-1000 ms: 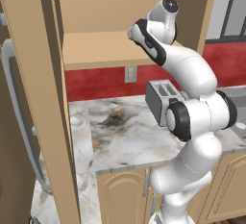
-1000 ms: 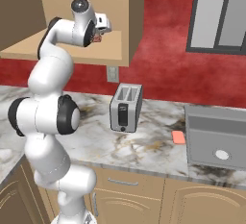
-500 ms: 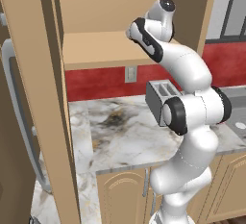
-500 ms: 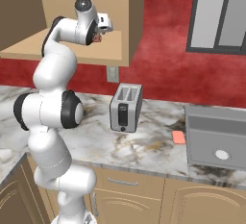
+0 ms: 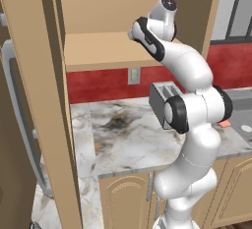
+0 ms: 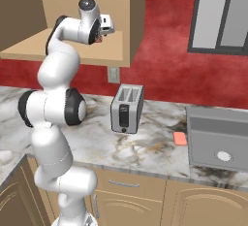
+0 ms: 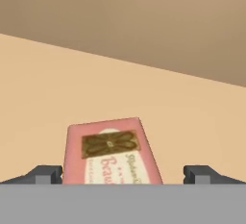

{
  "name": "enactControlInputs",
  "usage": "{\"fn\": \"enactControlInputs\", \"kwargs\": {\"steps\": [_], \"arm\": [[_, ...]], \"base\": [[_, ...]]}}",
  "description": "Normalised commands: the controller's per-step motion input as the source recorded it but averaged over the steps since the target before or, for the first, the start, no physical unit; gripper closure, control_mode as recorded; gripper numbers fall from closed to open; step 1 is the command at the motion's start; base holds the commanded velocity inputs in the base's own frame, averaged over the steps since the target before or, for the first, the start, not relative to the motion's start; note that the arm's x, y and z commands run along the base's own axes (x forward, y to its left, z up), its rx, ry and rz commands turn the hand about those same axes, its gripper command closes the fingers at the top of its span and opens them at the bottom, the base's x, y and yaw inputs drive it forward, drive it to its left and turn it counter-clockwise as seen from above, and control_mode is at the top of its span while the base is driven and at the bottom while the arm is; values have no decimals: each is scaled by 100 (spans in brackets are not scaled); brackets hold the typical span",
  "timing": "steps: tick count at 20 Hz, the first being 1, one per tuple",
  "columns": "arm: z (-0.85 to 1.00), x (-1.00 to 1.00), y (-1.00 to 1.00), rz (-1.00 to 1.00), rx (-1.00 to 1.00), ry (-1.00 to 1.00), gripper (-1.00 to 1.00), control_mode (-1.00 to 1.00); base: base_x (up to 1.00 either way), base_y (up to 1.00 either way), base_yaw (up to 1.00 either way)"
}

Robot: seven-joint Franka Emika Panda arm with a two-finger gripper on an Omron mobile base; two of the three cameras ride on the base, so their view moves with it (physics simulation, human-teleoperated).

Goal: Locate and retrieve the bar soap and bar soap from the cabinet. Place them next to the sink.

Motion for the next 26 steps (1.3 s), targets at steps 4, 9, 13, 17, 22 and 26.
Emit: {"fn": "enactControlInputs", "kwargs": {"steps": [4,9,13,17,22,26], "arm": [[-8,2,5,2,0,4,-100,-100],[-13,0,7,2,0,5,-100,-100],[-14,0,9,3,0,3,-100,-100],[-10,0,10,3,0,0,100,-100],[0,0,0,0,0,0,100,-100],[0,-1,0,-1,0,0,100,-100]], "base": [[0,0,0],[0,0,0],[0,0,0],[0,0,0],[0,0,0],[0,0,0]]}}
